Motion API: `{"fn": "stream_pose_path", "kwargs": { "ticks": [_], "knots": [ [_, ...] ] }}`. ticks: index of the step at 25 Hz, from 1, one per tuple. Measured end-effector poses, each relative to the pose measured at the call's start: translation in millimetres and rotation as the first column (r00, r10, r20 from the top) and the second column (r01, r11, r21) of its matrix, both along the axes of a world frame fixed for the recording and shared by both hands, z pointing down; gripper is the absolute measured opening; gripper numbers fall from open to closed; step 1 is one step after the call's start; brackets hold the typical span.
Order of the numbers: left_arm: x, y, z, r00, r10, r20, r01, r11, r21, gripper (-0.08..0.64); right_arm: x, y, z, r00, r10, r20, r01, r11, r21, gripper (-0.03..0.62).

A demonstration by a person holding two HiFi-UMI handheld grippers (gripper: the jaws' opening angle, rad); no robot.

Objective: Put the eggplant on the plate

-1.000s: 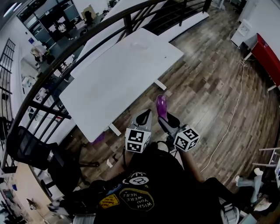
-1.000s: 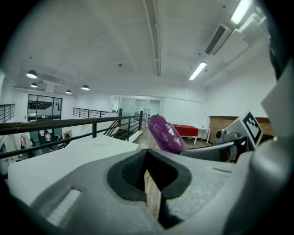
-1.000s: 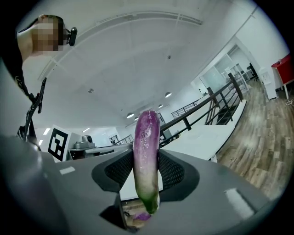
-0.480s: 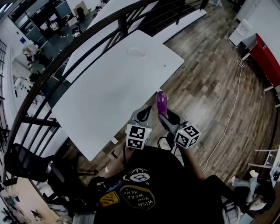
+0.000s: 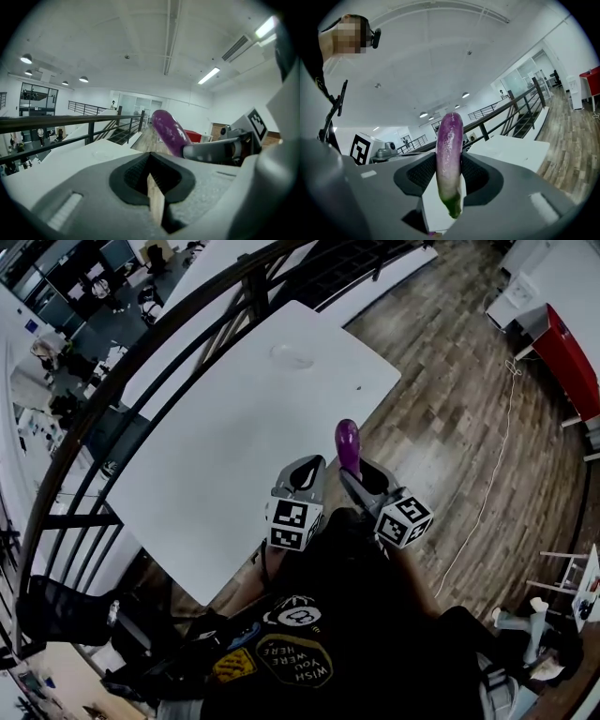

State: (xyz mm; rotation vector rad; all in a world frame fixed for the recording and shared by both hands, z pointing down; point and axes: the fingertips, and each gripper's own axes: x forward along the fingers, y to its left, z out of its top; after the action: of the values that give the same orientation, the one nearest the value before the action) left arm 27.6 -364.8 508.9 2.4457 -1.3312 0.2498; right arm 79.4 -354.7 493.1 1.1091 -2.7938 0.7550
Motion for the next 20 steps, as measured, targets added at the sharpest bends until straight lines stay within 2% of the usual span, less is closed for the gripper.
{"fn": "stream_pose_path", "kwargs": {
  "ticks": [6,12,17,20],
  "knots": [
    [2.0,-43.6,16.8,0.998,-0.057,-0.002,0.057,0.998,-0.039,0.005,2.9,-49.4,22.8,0.998,-0.062,-0.020,0.061,0.997,-0.047,0.176],
    [-24.0,-107.4,23.1,0.987,-0.156,0.028,0.157,0.987,-0.045,0.005,-15.5,-125.6,27.7,0.989,-0.145,-0.009,0.144,0.989,-0.044,0.176],
    [-27.5,-168.6,28.1,0.977,-0.212,0.034,0.213,0.977,-0.026,0.005,-17.5,-197.5,38.2,0.975,-0.221,-0.028,0.220,0.975,-0.044,0.176],
    [-27.1,-199.1,47.4,0.969,-0.236,0.069,0.239,0.970,-0.050,0.005,-19.2,-236.5,48.6,0.962,-0.269,-0.040,0.267,0.962,-0.057,0.175]
  ]
}}
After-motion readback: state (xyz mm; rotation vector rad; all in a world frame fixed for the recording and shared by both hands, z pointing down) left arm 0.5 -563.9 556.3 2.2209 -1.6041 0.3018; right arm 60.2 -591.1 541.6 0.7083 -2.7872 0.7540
